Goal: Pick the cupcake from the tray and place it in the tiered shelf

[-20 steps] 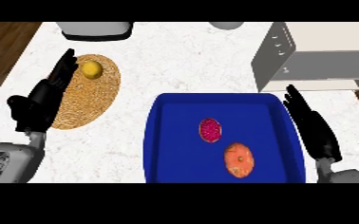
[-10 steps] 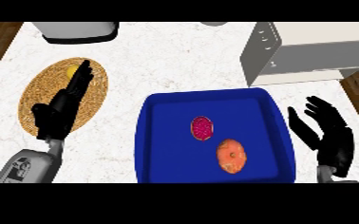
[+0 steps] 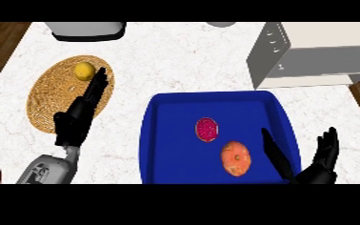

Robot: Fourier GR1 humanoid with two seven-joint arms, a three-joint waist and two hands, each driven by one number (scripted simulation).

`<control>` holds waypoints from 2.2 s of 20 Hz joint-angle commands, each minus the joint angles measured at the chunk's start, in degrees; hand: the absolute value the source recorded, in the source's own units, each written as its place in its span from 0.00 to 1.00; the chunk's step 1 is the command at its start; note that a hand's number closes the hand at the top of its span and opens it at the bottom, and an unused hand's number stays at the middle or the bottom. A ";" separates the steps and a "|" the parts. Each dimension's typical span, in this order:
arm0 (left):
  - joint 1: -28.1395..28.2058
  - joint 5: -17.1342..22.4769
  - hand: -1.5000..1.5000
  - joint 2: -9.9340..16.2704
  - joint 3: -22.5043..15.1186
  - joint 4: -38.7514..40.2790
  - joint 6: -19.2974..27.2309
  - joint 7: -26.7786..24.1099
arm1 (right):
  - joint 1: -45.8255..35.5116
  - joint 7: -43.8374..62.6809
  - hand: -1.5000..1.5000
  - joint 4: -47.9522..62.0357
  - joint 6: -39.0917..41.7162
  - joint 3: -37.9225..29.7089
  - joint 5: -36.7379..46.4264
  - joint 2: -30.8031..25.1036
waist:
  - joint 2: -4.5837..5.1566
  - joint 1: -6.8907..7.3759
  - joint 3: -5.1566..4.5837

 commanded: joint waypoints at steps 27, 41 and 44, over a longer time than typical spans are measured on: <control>-3.82 -2.99 0.50 -3.61 -1.04 2.98 -1.30 1.02 | -6.97 83.75 0.00 -16.57 45.25 17.34 53.88 -9.59 | 0.47 3.24 -0.52; -4.17 -3.33 0.50 -4.07 0.66 3.90 -2.28 0.38 | -23.67 98.33 0.00 -9.65 57.18 19.83 65.18 2.96 | 0.34 2.20 -0.13; -3.45 -2.04 0.50 -3.37 2.57 4.41 -3.11 0.17 | -23.95 98.34 0.00 -11.36 58.04 18.63 64.33 2.98 | 0.26 1.93 -0.11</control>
